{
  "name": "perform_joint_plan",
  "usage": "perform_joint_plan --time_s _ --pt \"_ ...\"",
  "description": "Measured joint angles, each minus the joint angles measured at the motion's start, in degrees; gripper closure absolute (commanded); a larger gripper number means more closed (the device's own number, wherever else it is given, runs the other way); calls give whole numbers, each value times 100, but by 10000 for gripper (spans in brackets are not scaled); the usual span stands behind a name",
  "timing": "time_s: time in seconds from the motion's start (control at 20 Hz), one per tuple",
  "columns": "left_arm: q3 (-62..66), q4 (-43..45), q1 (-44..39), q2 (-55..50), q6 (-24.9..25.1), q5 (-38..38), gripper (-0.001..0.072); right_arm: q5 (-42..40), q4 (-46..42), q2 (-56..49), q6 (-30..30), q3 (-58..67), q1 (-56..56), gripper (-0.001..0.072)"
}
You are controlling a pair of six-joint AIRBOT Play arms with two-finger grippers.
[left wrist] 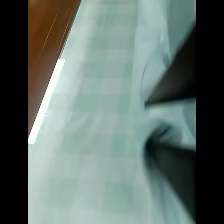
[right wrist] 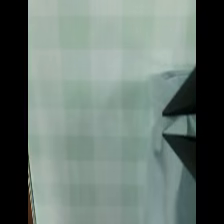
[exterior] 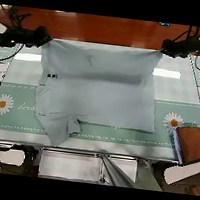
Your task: Fold the shirts.
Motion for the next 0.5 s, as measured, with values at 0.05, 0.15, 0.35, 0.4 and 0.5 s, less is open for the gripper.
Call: perform_joint_plan --time_s 0.05,0.15,0.35,0.4,0.5 --pt "120 -4 33 -127 -4 -144 197 48 94 -127 44 136 -55 295" --pt "350 216 232 -267 -66 -726 197 431 184 -221 118 339 -278 296" --pt "48 796 1137 -24 -234 -2302 198 1753 31 232 79 28 -1049 296" --pt "-328 835 1388 190 -192 -2522 198 1934 -15 531 46 -398 -1261 296" --pt "-1366 872 1976 730 -37 -2728 198 1880 63 1344 -74 -1672 -1663 296"
